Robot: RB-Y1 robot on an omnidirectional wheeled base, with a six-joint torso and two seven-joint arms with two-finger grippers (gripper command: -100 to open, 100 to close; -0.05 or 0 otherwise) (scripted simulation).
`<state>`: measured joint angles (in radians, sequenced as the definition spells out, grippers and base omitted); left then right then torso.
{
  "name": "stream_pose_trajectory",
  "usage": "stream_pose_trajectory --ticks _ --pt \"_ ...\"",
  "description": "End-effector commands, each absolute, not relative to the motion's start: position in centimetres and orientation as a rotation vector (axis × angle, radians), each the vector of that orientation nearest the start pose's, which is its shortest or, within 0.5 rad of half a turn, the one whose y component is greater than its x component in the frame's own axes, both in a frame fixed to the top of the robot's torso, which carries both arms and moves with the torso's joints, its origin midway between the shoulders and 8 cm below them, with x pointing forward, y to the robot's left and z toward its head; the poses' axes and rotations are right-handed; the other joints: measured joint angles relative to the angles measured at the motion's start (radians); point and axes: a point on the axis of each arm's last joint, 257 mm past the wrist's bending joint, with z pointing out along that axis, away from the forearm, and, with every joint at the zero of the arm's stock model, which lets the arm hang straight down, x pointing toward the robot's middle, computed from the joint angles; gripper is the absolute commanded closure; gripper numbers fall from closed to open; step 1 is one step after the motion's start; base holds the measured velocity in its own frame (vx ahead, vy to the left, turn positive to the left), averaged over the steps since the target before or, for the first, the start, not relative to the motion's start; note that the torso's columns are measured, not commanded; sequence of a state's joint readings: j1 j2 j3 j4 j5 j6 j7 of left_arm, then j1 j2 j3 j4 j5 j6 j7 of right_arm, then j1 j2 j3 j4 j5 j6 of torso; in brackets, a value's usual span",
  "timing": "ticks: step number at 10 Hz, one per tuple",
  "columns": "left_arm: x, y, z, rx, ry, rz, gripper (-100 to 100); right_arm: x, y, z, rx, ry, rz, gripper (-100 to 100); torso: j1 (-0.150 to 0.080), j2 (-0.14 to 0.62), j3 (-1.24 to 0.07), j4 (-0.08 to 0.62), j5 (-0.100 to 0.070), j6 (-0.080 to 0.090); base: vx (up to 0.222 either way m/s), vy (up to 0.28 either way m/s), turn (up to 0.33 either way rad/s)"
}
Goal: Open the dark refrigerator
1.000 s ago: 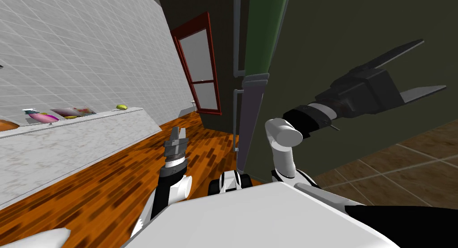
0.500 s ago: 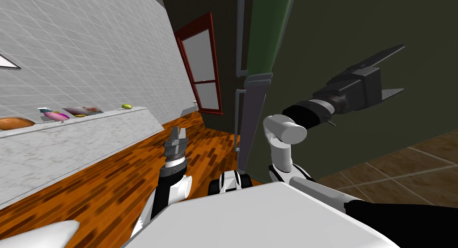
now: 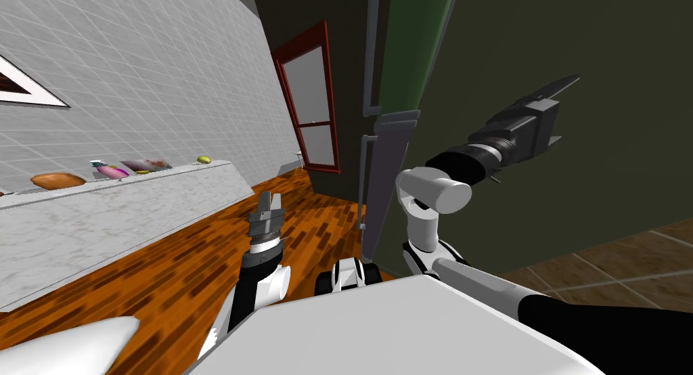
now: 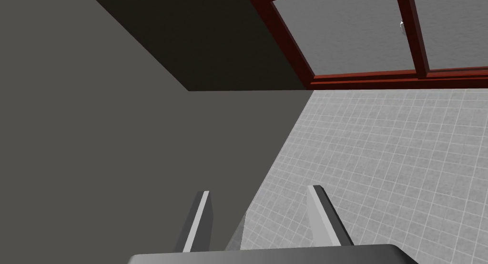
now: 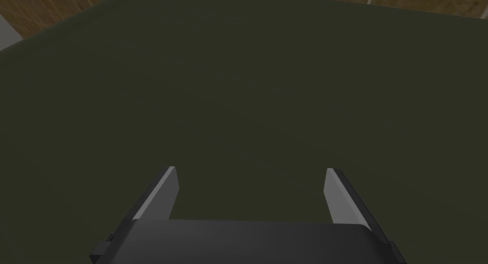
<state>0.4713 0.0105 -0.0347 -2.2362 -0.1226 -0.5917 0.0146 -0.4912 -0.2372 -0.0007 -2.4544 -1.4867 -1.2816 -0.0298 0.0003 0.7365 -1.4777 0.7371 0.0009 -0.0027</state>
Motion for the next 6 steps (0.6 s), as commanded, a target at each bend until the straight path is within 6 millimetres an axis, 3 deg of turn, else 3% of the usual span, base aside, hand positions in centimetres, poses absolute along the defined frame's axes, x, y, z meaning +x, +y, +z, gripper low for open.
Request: stream_pose_trajectory --ticks 1,6 --pt "34.3 24.5 2.9 -0.52 0.643 -1.306 0 25.8 -42.3 22.6 -0.227 1.589 -2.791 -100 0.002 -0.005 -0.004 -0.002 0.001 -0.002 0.0 0.0 0.0" --pt "34.3 24.5 2.9 -0.52 0.643 -1.306 0 28.3 -41.8 23.0 -0.293 1.585 -2.632 -100 0.007 -0.021 -0.017 -0.009 0.005 -0.011 -0.004 0.007 0.061"
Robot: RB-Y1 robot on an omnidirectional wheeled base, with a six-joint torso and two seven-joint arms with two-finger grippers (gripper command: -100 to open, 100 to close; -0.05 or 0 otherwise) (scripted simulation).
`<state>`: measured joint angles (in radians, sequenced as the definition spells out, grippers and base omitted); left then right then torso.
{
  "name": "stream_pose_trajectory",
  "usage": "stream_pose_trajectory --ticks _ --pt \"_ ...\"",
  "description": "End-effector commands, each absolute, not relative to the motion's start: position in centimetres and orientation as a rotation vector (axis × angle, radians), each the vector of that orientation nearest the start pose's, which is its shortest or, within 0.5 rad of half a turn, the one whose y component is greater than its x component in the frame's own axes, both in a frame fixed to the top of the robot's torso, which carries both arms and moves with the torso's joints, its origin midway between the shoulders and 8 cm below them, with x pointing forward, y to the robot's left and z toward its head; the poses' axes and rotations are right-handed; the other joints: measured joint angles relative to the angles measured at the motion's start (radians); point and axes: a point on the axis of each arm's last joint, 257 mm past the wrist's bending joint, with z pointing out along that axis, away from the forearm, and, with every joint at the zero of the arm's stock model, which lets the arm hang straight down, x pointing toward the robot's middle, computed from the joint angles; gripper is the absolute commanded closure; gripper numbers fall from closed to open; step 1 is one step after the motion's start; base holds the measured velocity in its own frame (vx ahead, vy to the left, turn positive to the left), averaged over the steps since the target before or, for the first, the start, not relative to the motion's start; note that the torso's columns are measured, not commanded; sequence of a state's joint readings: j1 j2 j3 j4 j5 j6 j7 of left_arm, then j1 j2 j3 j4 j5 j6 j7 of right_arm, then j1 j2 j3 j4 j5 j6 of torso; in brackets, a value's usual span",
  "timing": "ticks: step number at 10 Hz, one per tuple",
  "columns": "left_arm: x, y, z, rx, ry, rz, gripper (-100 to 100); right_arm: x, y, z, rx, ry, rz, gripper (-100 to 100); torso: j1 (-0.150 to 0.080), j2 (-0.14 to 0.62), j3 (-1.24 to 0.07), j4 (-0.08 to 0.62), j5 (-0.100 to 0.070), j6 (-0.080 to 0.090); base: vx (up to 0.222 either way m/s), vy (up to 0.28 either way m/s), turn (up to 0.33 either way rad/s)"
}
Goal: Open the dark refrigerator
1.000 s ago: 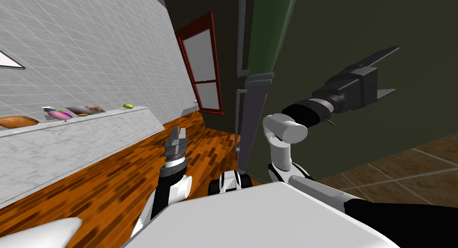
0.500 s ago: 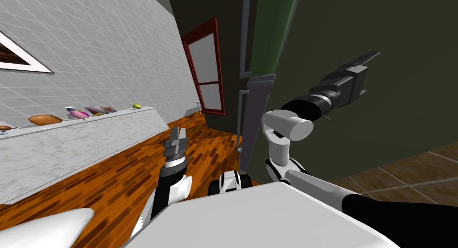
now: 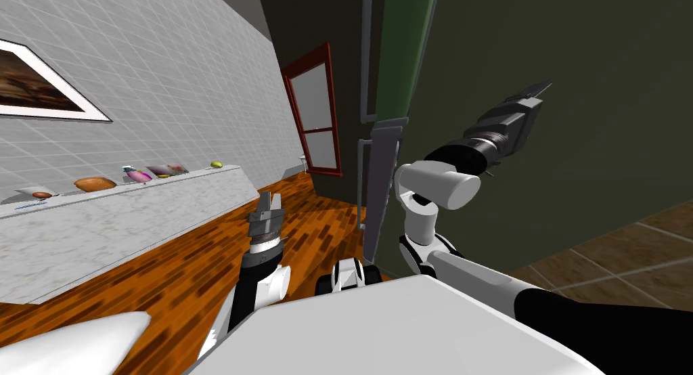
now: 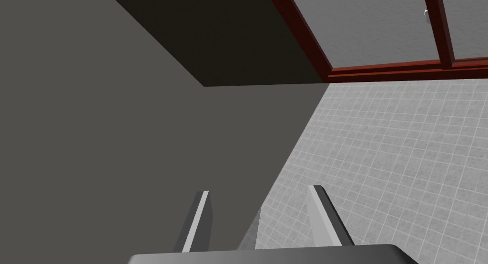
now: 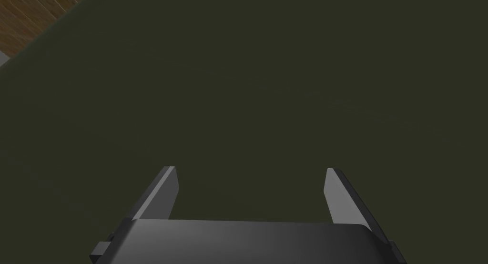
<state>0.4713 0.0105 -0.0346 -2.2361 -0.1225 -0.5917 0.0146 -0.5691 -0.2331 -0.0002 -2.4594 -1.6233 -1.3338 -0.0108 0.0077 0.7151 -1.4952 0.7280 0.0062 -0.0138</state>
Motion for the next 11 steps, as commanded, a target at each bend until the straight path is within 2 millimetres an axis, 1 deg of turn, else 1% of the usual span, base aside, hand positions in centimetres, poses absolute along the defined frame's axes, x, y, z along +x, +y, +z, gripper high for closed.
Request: stream_pose_trajectory --ticks 1,2,3,5,11 --pt "34.3 24.5 2.9 -0.52 0.643 -1.306 0 28.8 -41.8 22.9 -0.312 1.579 -2.619 -100 0.002 -0.004 -0.003 -0.002 0.001 -0.001 0.0 0.0 0.0" --pt "34.3 24.5 2.9 -0.52 0.643 -1.306 0 29.1 -41.5 23.3 -0.312 1.584 -2.571 -100 0.003 -0.007 -0.005 -0.003 0.001 -0.002 -0.001 0.022 0.091" --pt "34.3 24.5 2.9 -0.52 0.643 -1.306 0 29.7 -41.4 23.2 -0.335 1.575 -2.556 -100 0.006 -0.01 -0.008 -0.004 0.003 -0.006 -0.003 0.001 0.037" --pt "34.3 24.5 2.9 -0.52 0.643 -1.306 0 30.5 -40.9 23.4 -0.358 1.57 -2.496 -100 0.007 -0.015 -0.011 -0.007 0.003 -0.007 0.001 0.007 0.017" --pt "34.3 24.5 2.9 -0.52 0.643 -1.306 0 32.5 -40.0 23.5 -0.429 1.544 -2.406 -100 0.01 -0.028 -0.021 -0.013 0.004 -0.014 0.001 0.008 0.047"
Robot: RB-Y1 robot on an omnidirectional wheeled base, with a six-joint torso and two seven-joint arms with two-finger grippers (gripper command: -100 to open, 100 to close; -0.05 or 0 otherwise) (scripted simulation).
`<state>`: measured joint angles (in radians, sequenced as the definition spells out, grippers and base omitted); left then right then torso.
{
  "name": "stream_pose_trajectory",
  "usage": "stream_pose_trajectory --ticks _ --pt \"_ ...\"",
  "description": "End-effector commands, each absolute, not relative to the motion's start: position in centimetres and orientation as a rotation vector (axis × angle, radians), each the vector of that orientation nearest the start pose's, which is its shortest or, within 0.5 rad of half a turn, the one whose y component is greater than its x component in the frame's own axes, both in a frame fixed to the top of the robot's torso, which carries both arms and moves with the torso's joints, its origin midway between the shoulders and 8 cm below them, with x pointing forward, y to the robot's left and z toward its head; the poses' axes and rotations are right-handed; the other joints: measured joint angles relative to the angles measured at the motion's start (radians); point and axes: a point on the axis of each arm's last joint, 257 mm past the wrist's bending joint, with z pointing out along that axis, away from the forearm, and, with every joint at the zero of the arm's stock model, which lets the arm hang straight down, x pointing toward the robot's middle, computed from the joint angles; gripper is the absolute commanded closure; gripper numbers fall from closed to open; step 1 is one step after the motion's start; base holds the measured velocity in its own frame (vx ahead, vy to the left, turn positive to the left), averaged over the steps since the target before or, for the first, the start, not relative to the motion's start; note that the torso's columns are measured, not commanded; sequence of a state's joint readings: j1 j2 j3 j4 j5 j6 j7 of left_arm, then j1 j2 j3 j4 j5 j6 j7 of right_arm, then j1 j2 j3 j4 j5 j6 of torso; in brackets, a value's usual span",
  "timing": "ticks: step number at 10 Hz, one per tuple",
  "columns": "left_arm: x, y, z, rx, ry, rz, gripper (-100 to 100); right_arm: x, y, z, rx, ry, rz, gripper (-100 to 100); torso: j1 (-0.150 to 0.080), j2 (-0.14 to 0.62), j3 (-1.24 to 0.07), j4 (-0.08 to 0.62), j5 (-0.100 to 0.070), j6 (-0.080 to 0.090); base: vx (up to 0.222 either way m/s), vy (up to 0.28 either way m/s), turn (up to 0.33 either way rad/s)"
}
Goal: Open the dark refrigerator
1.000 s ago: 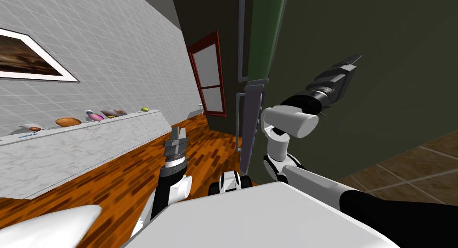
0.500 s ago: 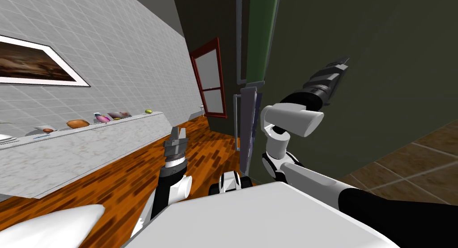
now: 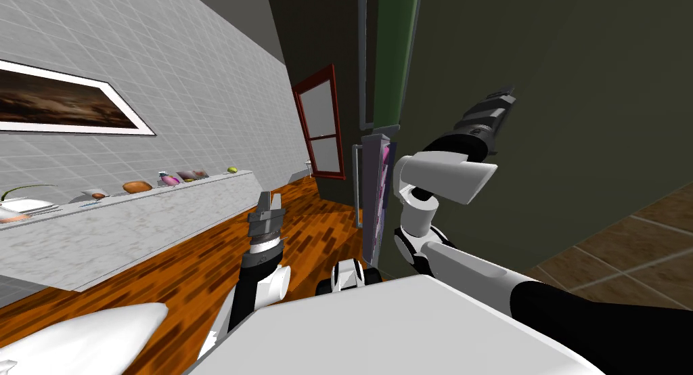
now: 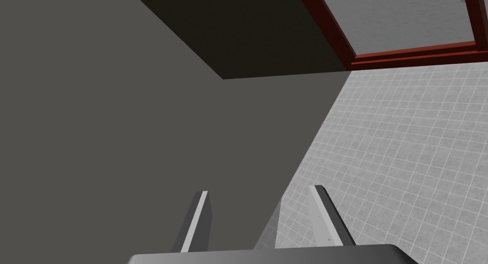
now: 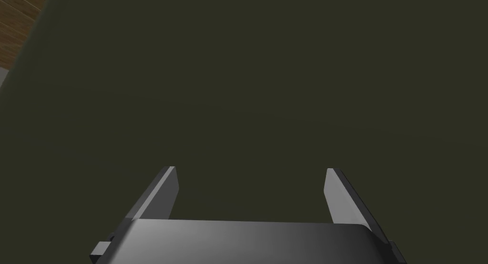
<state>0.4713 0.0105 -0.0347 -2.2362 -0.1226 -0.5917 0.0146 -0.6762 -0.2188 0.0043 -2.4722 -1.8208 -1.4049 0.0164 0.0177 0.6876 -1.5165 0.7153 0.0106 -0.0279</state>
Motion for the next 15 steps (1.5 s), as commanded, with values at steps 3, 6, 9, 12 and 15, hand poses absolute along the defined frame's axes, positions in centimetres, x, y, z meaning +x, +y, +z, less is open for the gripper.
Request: stream_pose_trajectory --ticks 3,6,9,12,15 --pt "34.3 24.5 2.9 -0.52 0.643 -1.306 0 33.6 -39.2 23.7 -0.47 1.529 -2.339 -100 -0.002 -0.006 -0.005 -0.002 0.0 -0.002 0.005 0.012 0.052" --pt "34.3 24.5 2.9 -0.52 0.643 -1.306 0 34.9 -38.3 23.7 -0.517 1.511 -2.271 -100 0.0 -0.01 -0.009 -0.004 0.001 -0.004 -0.007 0.002 0.031" --pt "34.2 24.5 2.9 -0.52 0.643 -1.306 0 35.6 -37.5 23.7 -0.547 1.504 -2.216 -100 0.002 -0.015 -0.012 -0.007 0.0 -0.004 -0.003 0.002 0.02" --pt "34.2 24.5 2.9 -0.52 0.643 -1.306 0 36.0 -37.3 23.7 -0.565 1.493 -2.203 -100 0.002 -0.015 -0.011 -0.008 -0.001 -0.004 -0.009 0.001 0.01" --pt "34.3 24.5 2.9 -0.52 0.643 -1.306 0 37.0 -36.3 23.6 -0.604 1.482 -2.142 -100 0.002 -0.019 -0.015 -0.009 0.0 -0.008 0.008 -0.002 0.042"
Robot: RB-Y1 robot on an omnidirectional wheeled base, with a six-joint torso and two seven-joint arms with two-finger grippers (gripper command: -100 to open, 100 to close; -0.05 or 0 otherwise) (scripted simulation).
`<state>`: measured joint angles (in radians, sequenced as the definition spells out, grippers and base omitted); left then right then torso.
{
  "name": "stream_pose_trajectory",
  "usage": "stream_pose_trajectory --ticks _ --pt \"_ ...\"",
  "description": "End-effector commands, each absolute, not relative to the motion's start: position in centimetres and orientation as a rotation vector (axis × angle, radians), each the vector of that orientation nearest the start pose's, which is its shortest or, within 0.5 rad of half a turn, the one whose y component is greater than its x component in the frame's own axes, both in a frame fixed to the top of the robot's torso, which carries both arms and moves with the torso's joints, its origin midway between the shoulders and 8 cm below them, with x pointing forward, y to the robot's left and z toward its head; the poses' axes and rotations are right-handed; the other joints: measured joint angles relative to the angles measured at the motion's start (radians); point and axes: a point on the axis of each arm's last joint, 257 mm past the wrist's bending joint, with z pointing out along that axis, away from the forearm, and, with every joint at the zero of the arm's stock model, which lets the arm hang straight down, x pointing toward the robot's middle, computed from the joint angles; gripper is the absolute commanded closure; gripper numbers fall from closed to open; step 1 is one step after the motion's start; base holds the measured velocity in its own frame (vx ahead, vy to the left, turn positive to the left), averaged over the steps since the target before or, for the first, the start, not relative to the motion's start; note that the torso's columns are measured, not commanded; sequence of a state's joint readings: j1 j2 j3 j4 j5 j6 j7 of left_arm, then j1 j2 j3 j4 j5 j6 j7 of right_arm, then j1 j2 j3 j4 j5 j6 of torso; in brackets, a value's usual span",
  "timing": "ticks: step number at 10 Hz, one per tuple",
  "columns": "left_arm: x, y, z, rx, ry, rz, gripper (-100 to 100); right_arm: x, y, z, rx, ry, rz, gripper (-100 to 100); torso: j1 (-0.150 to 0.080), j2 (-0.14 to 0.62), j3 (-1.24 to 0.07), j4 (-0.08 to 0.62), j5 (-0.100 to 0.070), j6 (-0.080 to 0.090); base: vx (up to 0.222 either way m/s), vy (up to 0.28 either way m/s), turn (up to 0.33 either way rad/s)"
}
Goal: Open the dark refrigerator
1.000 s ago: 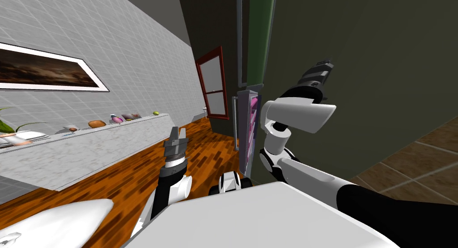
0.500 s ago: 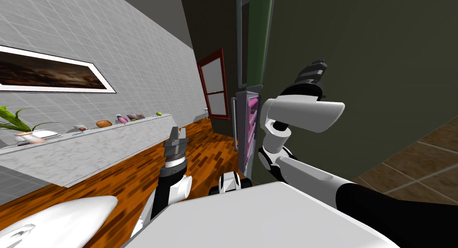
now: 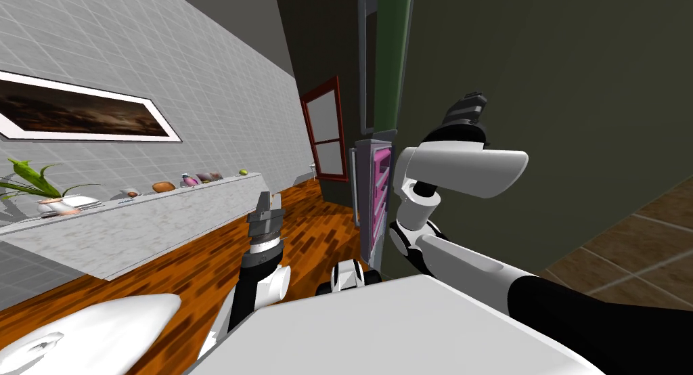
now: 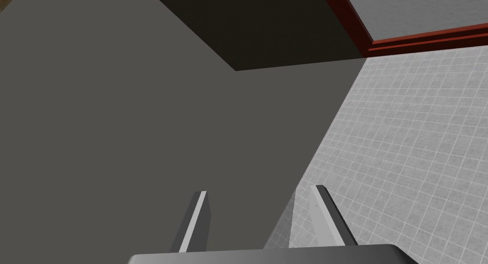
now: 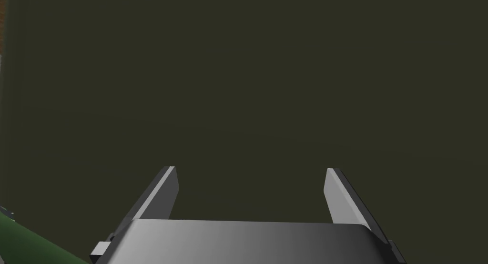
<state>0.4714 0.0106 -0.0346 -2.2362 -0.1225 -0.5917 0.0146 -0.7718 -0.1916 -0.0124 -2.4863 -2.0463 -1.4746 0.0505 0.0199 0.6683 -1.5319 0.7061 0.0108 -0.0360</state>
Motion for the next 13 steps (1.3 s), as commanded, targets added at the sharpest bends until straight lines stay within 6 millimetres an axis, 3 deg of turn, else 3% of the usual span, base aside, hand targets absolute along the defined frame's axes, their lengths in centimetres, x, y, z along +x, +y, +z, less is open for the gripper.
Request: stream_pose_trajectory --ticks 1,6,13 --pt "34.2 24.5 2.9 -0.52 0.643 -1.306 0 37.0 -36.3 23.6 -0.604 1.482 -2.142 -100 0.001 -0.001 -0.001 -0.001 0.0 0.001 -0.024 -0.002 -0.03" --pt "34.2 24.5 2.9 -0.52 0.643 -1.306 0 37.8 -35.3 23.4 -0.642 1.474 -2.081 -100 -0.003 0.0 0.002 -0.002 -0.004 0.003 0.0 0.005 0.039" --pt "34.2 24.5 2.9 -0.52 0.643 -1.306 0 39.7 -32.3 22.0 -0.751 1.477 -1.894 -100 -0.008 0.004 0.006 -0.001 -0.008 0.009 -0.003 0.003 0.038"
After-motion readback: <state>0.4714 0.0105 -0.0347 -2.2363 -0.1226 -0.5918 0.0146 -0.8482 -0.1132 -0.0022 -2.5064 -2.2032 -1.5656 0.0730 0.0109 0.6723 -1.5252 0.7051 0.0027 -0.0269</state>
